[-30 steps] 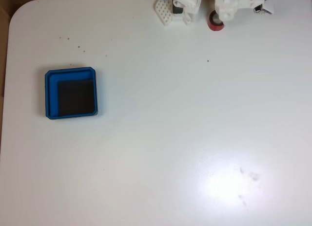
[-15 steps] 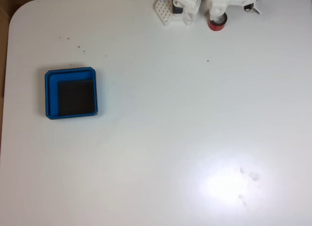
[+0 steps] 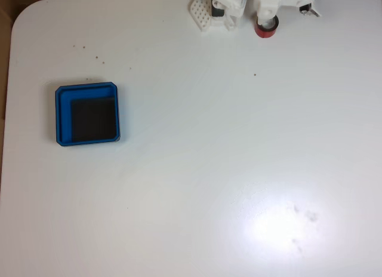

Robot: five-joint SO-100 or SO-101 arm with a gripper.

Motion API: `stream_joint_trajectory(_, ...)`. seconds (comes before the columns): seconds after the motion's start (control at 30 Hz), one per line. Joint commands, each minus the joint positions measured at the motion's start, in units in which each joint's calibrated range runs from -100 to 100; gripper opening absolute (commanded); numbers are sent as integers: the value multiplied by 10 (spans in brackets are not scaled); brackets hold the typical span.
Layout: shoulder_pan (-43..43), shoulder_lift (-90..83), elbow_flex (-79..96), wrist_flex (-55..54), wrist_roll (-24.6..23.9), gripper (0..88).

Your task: Pick the red roll and drop it in the blue box

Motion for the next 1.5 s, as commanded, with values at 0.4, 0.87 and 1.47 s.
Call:
stream_joint_trajectory(0.4,-46,-40,-33,5,-4,327)
stream_joint_trajectory(0.87,-48,-35,-17,-52,-2,327)
stream_joint_trajectory(1.47,-42,-35,-13,-62,-3,327)
